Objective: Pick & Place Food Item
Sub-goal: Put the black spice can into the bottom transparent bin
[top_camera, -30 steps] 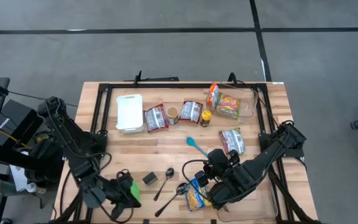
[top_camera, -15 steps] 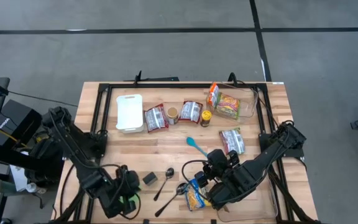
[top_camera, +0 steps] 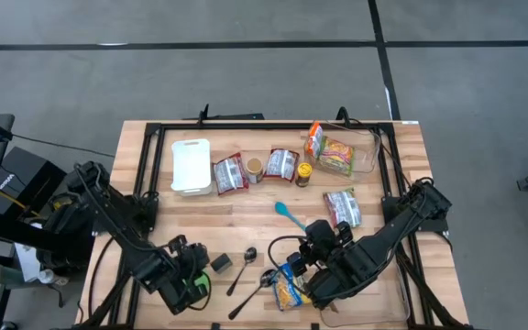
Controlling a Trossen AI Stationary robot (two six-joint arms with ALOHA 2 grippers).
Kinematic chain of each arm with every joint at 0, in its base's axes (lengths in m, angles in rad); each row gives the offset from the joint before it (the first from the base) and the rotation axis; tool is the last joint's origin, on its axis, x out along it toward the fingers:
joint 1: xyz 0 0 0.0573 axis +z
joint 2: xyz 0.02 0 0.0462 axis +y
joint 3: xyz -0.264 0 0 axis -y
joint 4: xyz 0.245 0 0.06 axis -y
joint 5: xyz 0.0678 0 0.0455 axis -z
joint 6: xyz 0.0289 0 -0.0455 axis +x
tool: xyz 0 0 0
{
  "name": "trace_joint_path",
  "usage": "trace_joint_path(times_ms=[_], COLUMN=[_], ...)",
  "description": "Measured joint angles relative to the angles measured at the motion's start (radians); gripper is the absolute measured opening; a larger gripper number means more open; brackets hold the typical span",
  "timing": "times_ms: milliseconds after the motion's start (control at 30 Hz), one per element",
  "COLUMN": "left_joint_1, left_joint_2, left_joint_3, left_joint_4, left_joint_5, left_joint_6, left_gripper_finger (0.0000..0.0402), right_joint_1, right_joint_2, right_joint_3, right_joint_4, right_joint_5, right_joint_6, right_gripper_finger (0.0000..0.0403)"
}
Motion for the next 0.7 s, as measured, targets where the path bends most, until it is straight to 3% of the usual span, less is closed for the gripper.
trace_joint_path(times_ms=[267, 700], left_joint_1=[0.032, 0.054], left_joint_2=[0.0, -0.002], left_joint_3=[0.0, -0.063], left_joint_4=[0.024, 0.109], left_joint_5=[0.103, 0.104], left_joint_6=[0.003, 0.01], left_gripper_finger=[0.0037, 0.0212], right_joint_1=[0.0, 0.0], right_joint_2=[0.0, 0.0], right_joint_3=[0.0, 0.0], right_joint_4=[0.003, 0.003], right_joint_5=[0.0, 0.0], right_joint_6=[0.0, 0.0], right_gripper_finger=[0.0116, 0.0116])
